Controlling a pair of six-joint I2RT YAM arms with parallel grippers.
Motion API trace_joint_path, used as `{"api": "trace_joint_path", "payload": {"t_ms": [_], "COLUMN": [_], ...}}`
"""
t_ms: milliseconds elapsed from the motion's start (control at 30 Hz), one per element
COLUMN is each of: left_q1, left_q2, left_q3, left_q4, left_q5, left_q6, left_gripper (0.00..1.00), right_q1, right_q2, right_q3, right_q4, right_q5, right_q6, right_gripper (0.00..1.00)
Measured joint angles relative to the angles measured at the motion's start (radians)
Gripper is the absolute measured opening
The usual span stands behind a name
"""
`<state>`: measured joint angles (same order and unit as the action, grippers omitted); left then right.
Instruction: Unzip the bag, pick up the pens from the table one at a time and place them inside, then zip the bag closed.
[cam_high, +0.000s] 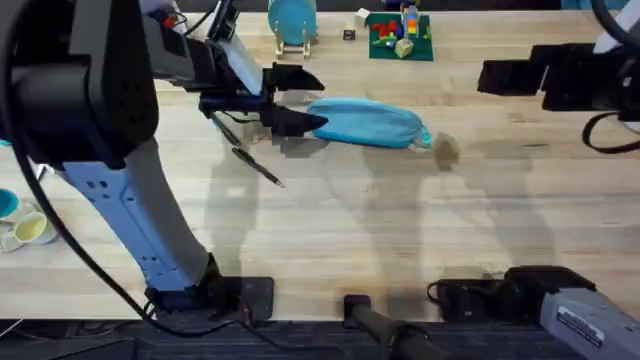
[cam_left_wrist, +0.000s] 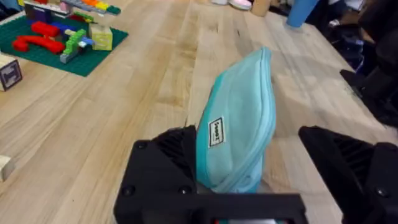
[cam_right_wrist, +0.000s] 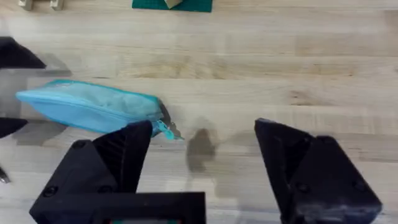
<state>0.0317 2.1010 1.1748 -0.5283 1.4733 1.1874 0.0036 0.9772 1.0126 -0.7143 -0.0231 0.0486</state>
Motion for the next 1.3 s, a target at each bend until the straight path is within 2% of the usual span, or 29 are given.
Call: {"api": "trace_joint_path", "payload": {"t_ms": [833, 867, 1033, 1067, 1100, 1300], "left_q1": [-0.011, -0.011, -0.011, -0.011, -0.012, -0.012], "left_q2": [0.0, 0.0, 0.0, 0.0, 0.0, 0.0], "left_q3": [0.0, 0.0, 0.0, 0.001, 0.001, 0.001], "left_q4": [-0.003, -0.005, -0.005, -0.003, -0.003, -0.003], "left_q5": [-0.027, -0.027, -0.028, -0.03, -0.03, -0.03], "left_q6": [0.009, 0.011, 0.01, 0.015, 0.016, 0.017], "left_gripper": [0.977, 0.878, 0.122, 0.064, 0.05, 0.045], "right_q1": [0.0, 0.0, 0.0, 0.0, 0.0, 0.0], "right_q2": [0.0, 0.0, 0.0, 0.0, 0.0, 0.0], "right_q3": [0.0, 0.0, 0.0, 0.0, 0.0, 0.0], "right_q4": [0.0, 0.0, 0.0, 0.0, 0.0, 0.0], "right_q5": [0.0, 0.0, 0.0, 0.0, 0.0, 0.0], "right_q6": [0.0, 0.0, 0.0, 0.0, 0.0, 0.0], "right_gripper": [0.996, 0.996, 0.997, 0.998, 0.997, 0.996]}}
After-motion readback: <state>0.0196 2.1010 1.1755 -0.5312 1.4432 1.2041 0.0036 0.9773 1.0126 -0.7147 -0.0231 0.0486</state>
